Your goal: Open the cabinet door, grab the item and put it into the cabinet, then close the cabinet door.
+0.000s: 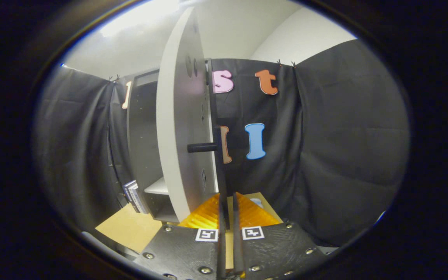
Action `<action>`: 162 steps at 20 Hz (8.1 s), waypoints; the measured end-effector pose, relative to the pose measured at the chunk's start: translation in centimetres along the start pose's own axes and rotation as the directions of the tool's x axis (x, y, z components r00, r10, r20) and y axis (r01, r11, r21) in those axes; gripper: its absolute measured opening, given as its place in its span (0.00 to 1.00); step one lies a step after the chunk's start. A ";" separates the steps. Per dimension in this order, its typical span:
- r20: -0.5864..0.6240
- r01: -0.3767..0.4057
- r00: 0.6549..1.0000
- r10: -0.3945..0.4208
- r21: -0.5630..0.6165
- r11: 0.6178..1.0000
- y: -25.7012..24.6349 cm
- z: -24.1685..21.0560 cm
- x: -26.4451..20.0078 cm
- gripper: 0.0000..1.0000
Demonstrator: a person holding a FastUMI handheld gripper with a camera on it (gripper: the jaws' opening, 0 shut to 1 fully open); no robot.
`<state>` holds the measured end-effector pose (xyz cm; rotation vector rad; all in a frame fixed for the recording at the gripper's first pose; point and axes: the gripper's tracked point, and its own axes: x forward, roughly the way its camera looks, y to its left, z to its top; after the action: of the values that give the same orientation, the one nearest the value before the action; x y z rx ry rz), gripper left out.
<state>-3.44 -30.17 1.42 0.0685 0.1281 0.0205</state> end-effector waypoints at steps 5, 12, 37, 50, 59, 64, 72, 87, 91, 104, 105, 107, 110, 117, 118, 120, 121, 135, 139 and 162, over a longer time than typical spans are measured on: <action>0.059 0.089 0.994 -0.089 0.001 0.996 1.3 1.5 -4.2 0.08; 0.110 -0.059 0.993 0.048 0.098 0.993 13.6 1.3 -6.3 0.26; -0.431 -0.174 0.878 0.210 0.122 0.977 30.6 -35.5 11.1 1.00; -0.585 -0.099 0.791 0.178 0.166 0.981 29.7 -46.6 12.3 0.57; -0.516 -0.093 0.839 0.173 0.177 0.980 28.2 -39.1 12.7 0.49; -0.424 -0.145 0.887 0.184 0.123 0.982 28.2 -29.4 14.7 0.49; -0.303 -0.175 0.940 0.154 -0.041 0.984 28.2 -12.7 23.1 0.49; -0.349 -0.091 0.933 0.088 0.008 0.996 27.0 -10.9 38.4 0.49; -0.368 -0.096 0.924 0.104 0.040 0.995 27.2 -11.1 39.3 0.49; -0.268 -0.093 0.959 0.094 0.016 0.996 27.1 -8.2 36.0 0.83; -0.248 -0.099 0.964 0.099 0.012 0.995 27.3 -7.6 34.8 0.84; -0.218 -0.106 0.970 0.104 0.003 0.994 27.5 -6.5 32.2 0.88; -0.173 -0.103 0.980 0.100 -0.010 0.995 27.5 -5.0 28.0 0.99; -0.061 -0.062 0.996 0.063 0.021 0.998 25.3 -1.5 14.6 0.99; -0.052 -0.052 0.997 0.053 0.019 0.998 24.5 -1.0 12.5 0.99; -0.043 -0.027 0.999 0.028 0.024 0.999 22.7 -0.6 8.3 0.99; -0.039 -0.006 0.999 0.007 0.030 1.000 21.6 -0.4 6.5 0.99; -0.072 0.402 0.915 -0.398 0.045 0.915 1.5 0.3 -6.8 0.99; -0.091 0.410 0.910 -0.405 0.043 0.911 -0.4 0.4 -6.0 0.99; -0.086 0.289 0.954 -0.287 0.012 0.957 2.8 -0.6 -5.3 0.98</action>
<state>-8.85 -27.50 1.66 0.0725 0.2212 -0.2709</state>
